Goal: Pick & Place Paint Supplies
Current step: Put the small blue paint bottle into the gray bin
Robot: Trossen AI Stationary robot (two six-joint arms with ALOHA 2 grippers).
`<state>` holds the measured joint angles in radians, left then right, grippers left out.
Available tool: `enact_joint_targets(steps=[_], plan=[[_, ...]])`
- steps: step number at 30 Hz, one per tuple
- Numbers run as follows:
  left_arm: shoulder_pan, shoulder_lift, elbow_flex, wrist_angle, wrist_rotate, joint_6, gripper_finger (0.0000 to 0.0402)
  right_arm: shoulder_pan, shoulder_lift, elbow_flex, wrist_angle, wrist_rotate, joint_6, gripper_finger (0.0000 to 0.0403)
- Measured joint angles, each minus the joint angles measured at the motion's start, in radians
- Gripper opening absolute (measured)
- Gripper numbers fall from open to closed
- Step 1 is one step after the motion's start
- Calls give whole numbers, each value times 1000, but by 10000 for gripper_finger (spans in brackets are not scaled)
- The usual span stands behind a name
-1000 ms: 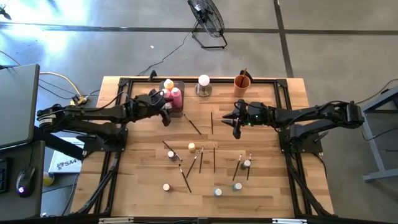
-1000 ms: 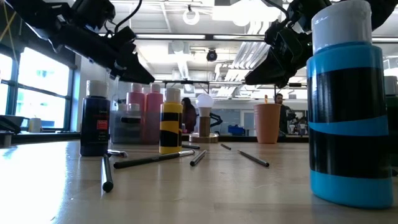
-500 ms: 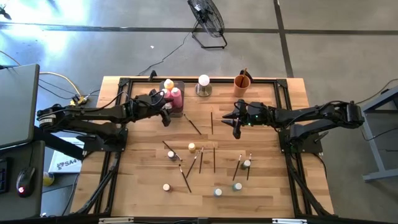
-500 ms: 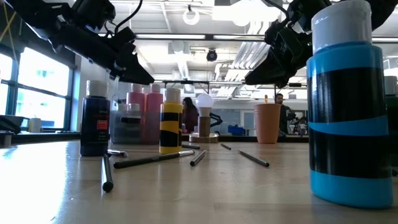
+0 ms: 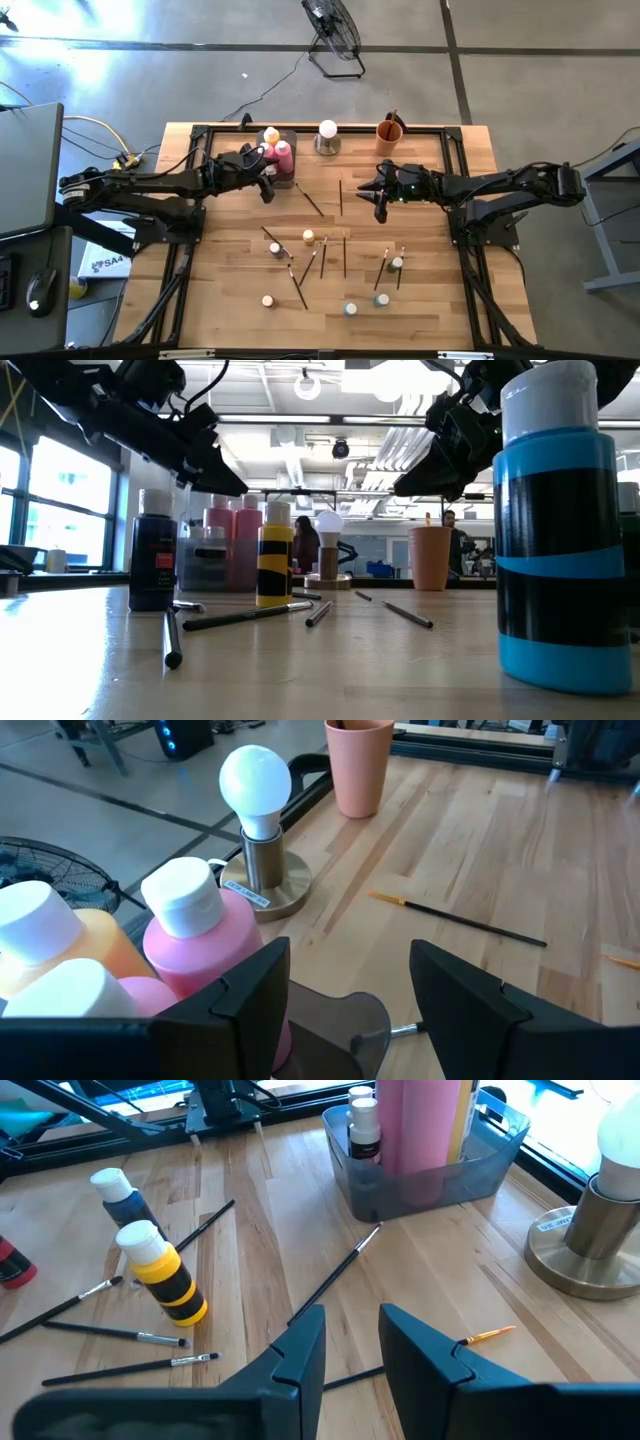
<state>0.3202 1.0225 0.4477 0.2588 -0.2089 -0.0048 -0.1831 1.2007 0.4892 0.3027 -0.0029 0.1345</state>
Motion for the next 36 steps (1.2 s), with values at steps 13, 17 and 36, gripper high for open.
enact_joint_targets(steps=[13,17,36], plan=[[0,0,0,37,108,21,203,0,0,0,0,0,0,91],[0,-11,-1,35,125,26,203,0,0,0,0,0,0,91],[-239,-112,-1,28,-44,114,203,0,0,0,0,0,0,91]])
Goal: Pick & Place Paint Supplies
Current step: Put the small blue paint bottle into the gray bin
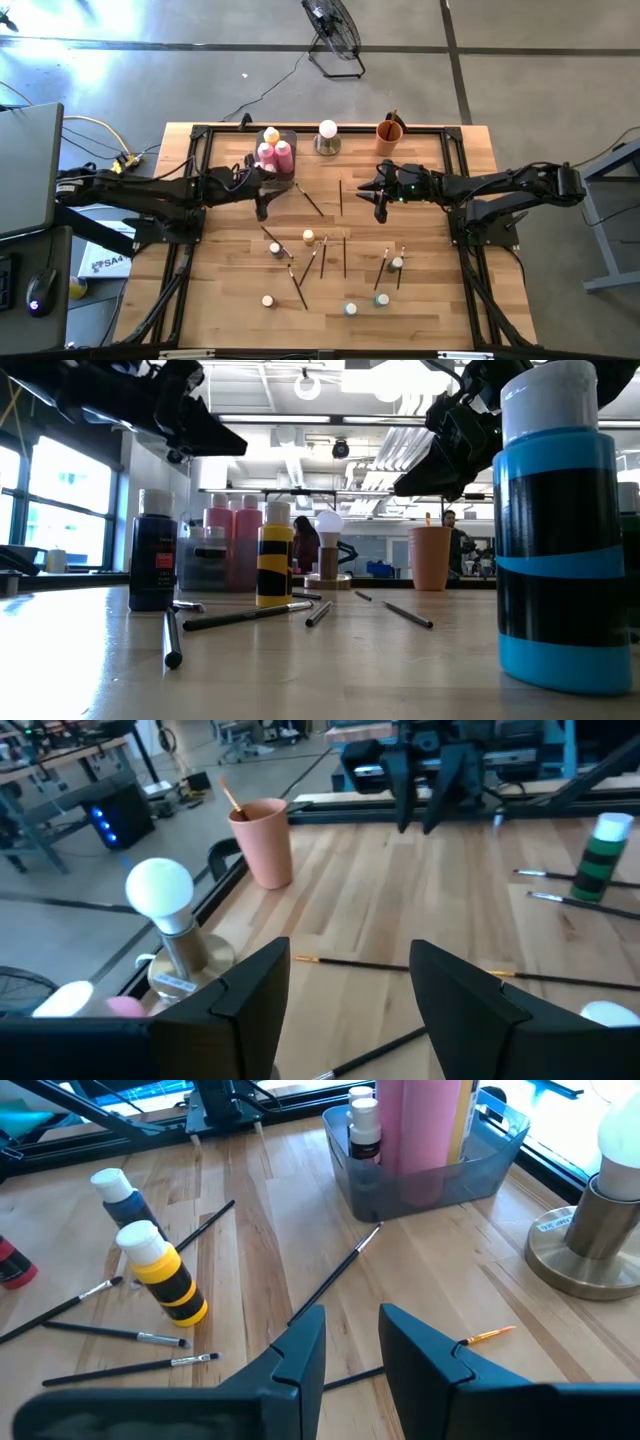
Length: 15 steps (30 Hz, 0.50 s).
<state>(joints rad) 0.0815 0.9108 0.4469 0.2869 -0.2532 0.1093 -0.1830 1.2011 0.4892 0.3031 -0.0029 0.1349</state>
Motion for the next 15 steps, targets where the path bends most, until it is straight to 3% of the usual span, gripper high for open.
enact_joint_targets(steps=[15], plan=[[-71,1,0,0,13,-8,203,0,0,0,0,-26,0,91]])
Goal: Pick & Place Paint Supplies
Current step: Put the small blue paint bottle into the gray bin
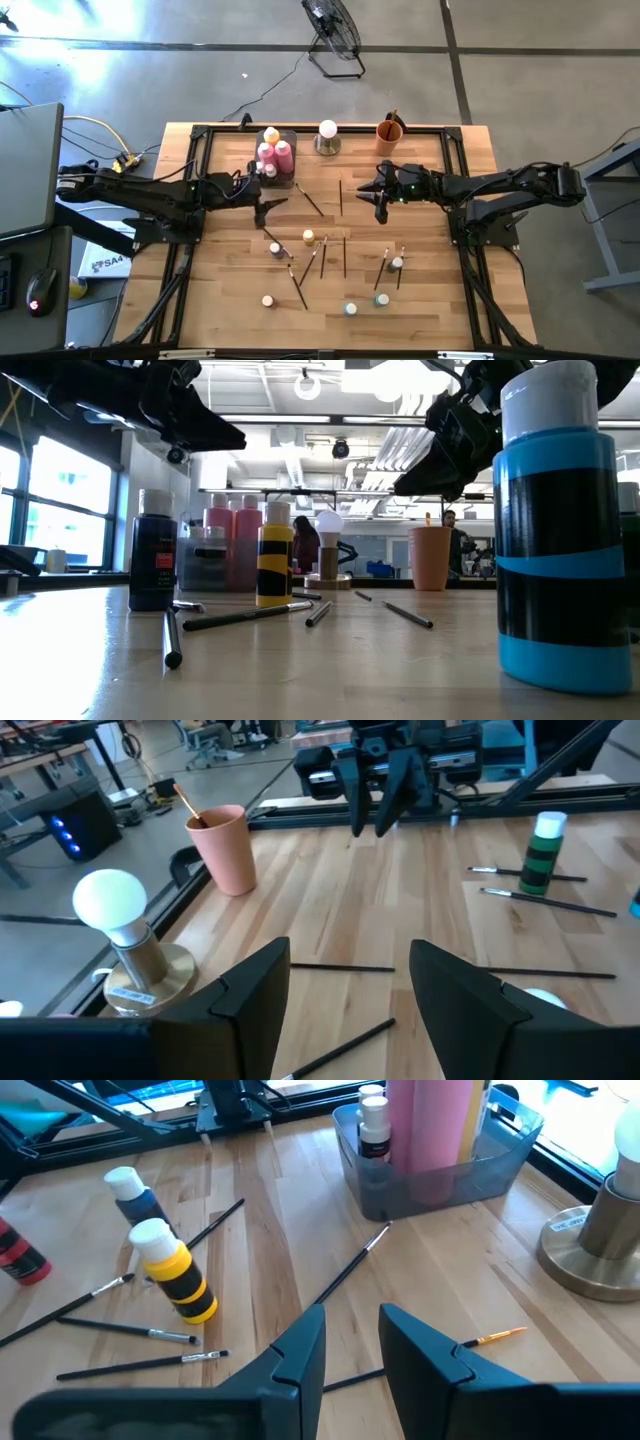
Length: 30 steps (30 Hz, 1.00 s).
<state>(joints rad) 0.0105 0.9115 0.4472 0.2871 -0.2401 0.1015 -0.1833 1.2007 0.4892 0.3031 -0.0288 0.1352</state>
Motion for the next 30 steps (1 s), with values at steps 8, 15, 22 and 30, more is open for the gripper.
enact_joint_targets(steps=[8,15,22,30], plan=[[0,0,0,0,60,-17,203,0,0,0,0,0,3,91],[0,1,0,-15,74,-33,203,0,0,0,0,0,3,91],[0,1,0,-27,124,-53,203,0,0,0,0,0,3,91],[-63,3,0,-80,198,-52,203,0,0,0,0,0,3,91]])
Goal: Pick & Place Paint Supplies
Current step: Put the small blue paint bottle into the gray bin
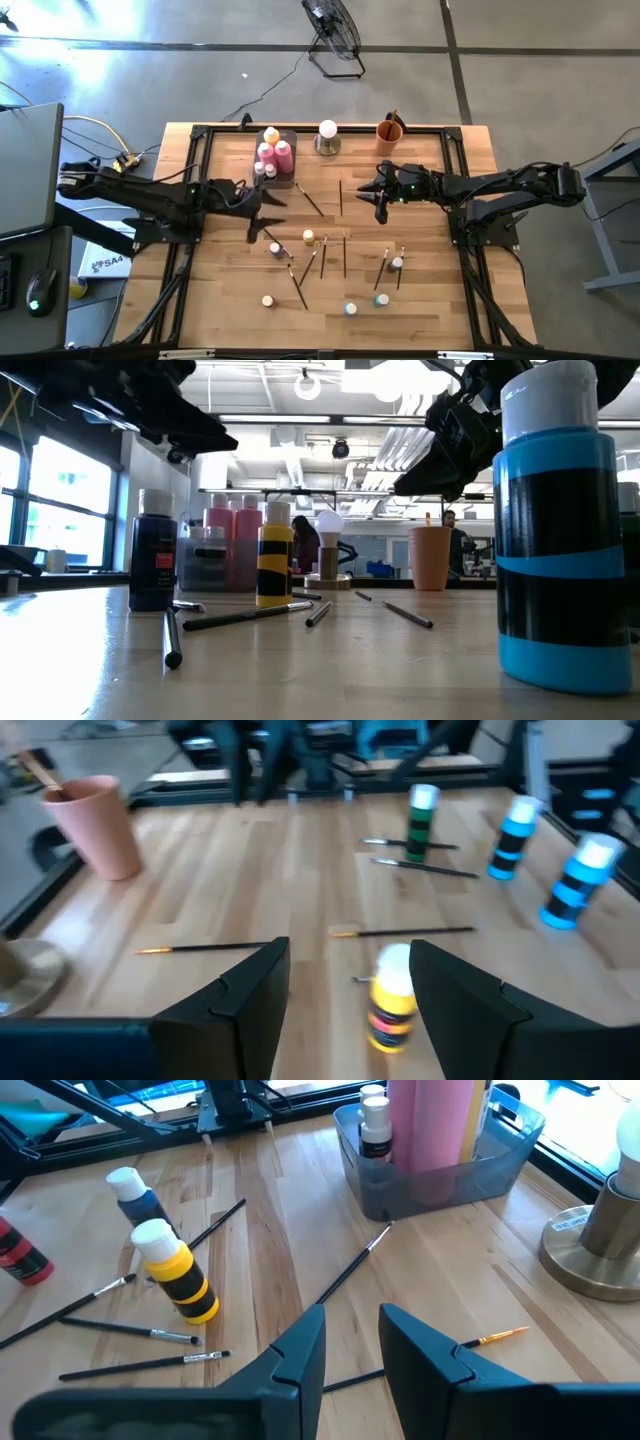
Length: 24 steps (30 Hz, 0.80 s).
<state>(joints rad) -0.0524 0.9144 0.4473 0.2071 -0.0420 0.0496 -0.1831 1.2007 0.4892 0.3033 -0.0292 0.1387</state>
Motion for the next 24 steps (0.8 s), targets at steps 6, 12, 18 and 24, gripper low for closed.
enact_joint_targets(steps=[6,12,18,24], plan=[[-84,1,0,-23,5,49,203,1,0,0,0,-2,0,91],[-164,-3,0,-29,102,47,203,22,0,0,0,-3,51,91],[-228,-16,1,-167,104,-9,203,42,0,0,0,1,49,91],[-237,-1,1,-280,83,-59,203,41,0,0,0,4,49,91]])
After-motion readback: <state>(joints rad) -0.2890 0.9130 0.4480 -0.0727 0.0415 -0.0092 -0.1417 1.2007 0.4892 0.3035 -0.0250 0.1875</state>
